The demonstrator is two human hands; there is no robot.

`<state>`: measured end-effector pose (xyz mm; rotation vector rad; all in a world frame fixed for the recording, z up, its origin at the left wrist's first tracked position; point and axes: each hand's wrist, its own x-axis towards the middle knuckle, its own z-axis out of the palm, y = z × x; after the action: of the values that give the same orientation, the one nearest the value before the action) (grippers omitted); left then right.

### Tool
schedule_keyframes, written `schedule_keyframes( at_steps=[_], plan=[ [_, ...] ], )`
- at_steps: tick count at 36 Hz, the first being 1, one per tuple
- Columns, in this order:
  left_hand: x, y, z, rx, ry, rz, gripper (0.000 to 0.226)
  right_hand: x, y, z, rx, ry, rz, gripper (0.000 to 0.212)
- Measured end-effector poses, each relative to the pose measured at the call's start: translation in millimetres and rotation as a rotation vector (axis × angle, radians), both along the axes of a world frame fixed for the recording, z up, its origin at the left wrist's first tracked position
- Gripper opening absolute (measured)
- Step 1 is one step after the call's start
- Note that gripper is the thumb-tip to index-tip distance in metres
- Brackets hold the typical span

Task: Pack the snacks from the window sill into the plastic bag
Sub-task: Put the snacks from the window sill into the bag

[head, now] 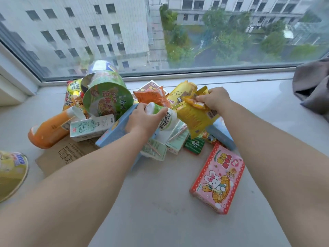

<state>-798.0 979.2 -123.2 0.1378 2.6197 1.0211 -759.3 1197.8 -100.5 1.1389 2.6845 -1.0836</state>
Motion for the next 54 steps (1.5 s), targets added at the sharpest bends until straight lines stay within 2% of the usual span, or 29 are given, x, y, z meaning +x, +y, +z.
schedule_keyframes(
  at_steps=[2, 5, 11, 17, 20, 24, 26, 32, 38, 41, 43, 46, 50, 54],
  plan=[
    [-2, 3, -1, 0.009, 0.011, 0.021, 0.059, -11, 2, -14, 0.057, -0.054, 0.037, 0.027],
    [-3, 3, -6, 0.033, 0.026, 0.024, 0.057, -20, 2, -33, 0.182, -0.165, 0.099, 0.047],
    [2, 3, -25, 0.112, 0.118, 0.036, 0.055, -30, 4, -60, 0.094, -0.202, 0.167, 0.053],
    [6, 10, -36, 0.133, 0.158, 0.097, 0.044, -35, 8, -64, 0.149, -0.374, 0.226, 0.041],
    [8, 12, -38, 0.096, 0.188, 0.093, 0.044, -36, 7, -63, 0.164, -0.419, 0.230, 0.043],
    [8, 14, -41, 0.095, 0.203, 0.103, 0.044, -42, 7, -69, 0.092, -0.454, 0.193, 0.042],
    [8, 15, -42, 0.110, 0.204, 0.113, 0.044, -43, 9, -72, 0.040, -0.421, 0.164, 0.039],
    [9, 15, -48, 0.155, 0.215, 0.102, 0.046, -39, 7, -75, 0.083, -0.366, 0.159, 0.038],
    [7, 17, -52, 0.102, 0.229, 0.083, 0.053, -19, 5, -75, -0.053, -0.246, -0.098, 0.037],
    [8, 20, -46, 0.074, 0.173, 0.081, 0.060, 3, -1, -69, -0.086, -0.114, -0.165, 0.027],
    [11, 19, -37, 0.078, 0.108, 0.098, 0.061, 19, -9, -62, -0.117, -0.020, -0.210, 0.010],
    [21, 11, -16, 0.097, 0.061, 0.104, 0.055, 43, -21, -47, -0.130, 0.074, -0.269, 0.030],
    [47, -11, 12, 0.195, 0.078, 0.084, 0.049, 74, -36, -24, -0.193, 0.162, -0.273, 0.031],
    [79, -43, 48, 0.209, 0.064, 0.052, 0.043, 112, -63, 4, -0.261, 0.204, -0.245, 0.027]
  ],
)
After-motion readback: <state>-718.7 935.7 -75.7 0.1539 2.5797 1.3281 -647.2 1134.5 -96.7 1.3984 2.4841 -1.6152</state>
